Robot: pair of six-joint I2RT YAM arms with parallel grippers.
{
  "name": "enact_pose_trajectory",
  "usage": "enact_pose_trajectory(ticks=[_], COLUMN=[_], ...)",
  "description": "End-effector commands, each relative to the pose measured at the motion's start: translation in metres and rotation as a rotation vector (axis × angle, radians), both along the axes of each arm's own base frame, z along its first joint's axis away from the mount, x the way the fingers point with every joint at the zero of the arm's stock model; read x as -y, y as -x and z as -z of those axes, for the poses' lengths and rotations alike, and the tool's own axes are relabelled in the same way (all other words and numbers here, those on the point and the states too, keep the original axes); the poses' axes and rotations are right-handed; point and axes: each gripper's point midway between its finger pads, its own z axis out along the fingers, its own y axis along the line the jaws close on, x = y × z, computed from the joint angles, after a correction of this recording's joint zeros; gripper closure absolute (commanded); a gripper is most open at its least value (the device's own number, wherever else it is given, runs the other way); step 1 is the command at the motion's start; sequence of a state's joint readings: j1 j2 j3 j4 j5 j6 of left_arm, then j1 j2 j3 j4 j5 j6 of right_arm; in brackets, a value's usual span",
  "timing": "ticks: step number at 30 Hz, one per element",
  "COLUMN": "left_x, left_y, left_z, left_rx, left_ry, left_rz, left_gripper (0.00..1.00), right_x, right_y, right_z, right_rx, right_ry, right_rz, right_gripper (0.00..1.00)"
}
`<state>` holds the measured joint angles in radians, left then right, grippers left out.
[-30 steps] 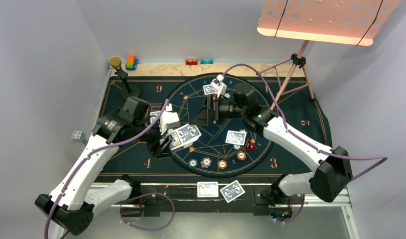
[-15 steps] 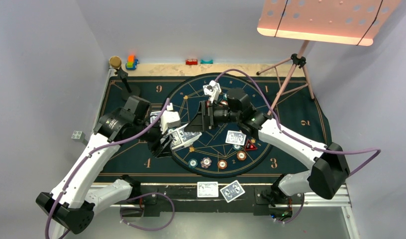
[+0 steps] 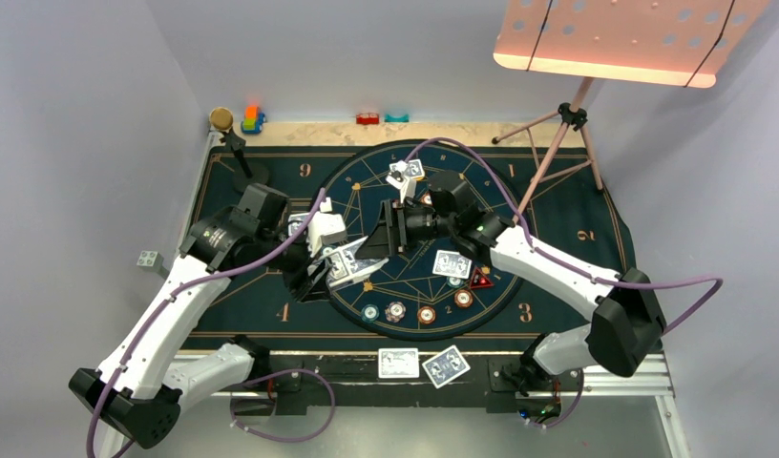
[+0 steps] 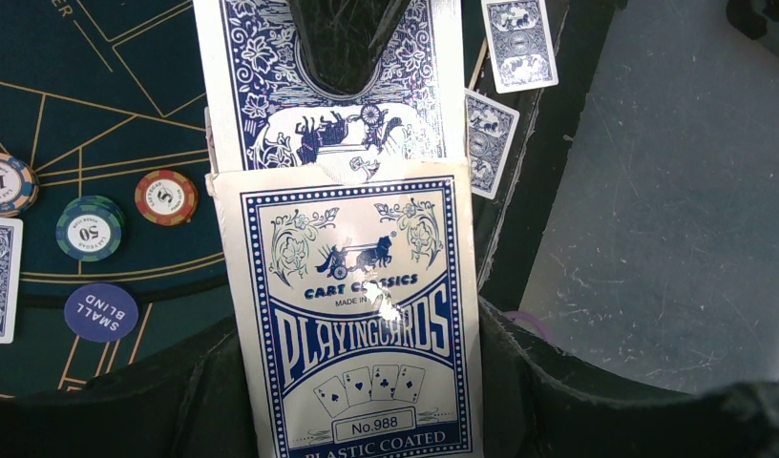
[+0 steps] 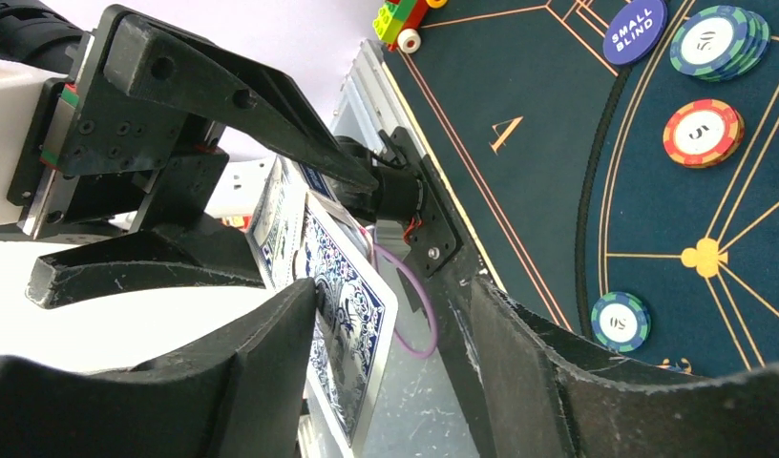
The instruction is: Distribute texas hold em gaming equipment
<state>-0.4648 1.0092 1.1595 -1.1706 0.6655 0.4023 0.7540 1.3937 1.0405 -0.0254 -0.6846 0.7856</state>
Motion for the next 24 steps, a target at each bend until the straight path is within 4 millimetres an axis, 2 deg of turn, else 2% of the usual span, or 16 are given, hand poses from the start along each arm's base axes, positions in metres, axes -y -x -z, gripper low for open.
enact_pose_trajectory(ticks=[1,4,17,24], left_x=[0.007,0.006,0.006,0.006], left_y=[-0.006,-0.005,-0.004,-0.003], left_z=[-0.022,-0.022,-0.023,-0.024], left_rx=[0.059,0.061,0.062,0.066], left_ry=[0.060,0.060,0.062,0.066], left_rz=[0.007,0.006,0.006,0.009], left_gripper=[1.00,1.00,1.00,1.00], right_x=[0.001,0.003,0.010,0.014], right_y=[0.002,0.000,-0.010,-0.016], right_z=[-0.015,-0.015,-0.027,-0.036], right_rx=[0.055,0.068,0.137,0.181], right_ry=[0.000,0.015,0.055,0.071], right_rz=[-0.018,-0.010,0.039,0.076], right_gripper=[0.40,0.45,0.50,0.56])
